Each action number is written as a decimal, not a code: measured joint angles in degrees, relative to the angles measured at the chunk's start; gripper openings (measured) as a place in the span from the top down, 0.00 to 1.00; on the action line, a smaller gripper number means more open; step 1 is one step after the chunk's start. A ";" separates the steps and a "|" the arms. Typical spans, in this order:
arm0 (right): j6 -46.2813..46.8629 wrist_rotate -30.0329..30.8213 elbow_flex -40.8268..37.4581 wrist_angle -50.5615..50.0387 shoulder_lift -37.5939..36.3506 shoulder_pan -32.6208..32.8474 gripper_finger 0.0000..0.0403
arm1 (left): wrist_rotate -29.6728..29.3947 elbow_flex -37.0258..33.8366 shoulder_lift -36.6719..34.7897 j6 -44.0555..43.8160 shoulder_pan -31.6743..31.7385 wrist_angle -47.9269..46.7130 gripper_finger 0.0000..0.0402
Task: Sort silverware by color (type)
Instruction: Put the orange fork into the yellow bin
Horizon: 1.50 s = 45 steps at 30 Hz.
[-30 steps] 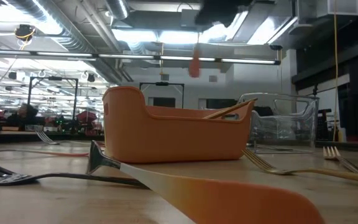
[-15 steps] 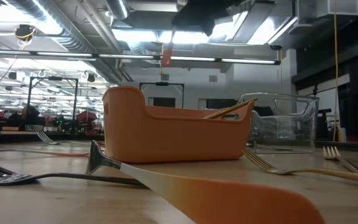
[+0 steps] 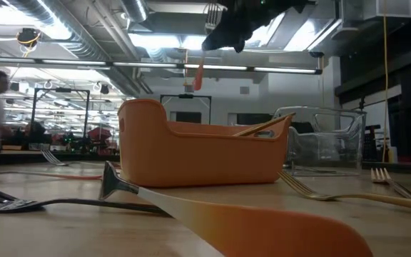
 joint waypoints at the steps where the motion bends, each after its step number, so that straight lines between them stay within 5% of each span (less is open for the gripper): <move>1: -0.11 -0.02 0.00 0.29 0.15 -0.36 0.97 | -0.71 -1.48 -0.40 -1.67 0.00 0.09 0.89; 20: -0.01 -0.09 -0.04 8.30 10.75 -1.03 0.97 | -2.02 -19.98 -1.20 -6.51 2.54 21.31 0.89; 37: 0.09 -1.08 -0.04 8.89 10.73 -0.99 0.97 | 0.41 -29.25 -0.94 -0.51 14.72 55.51 0.89; 45: 0.09 -1.02 -0.04 8.44 11.73 -0.99 0.97 | 11.28 -31.14 2.77 10.33 19.95 68.81 0.89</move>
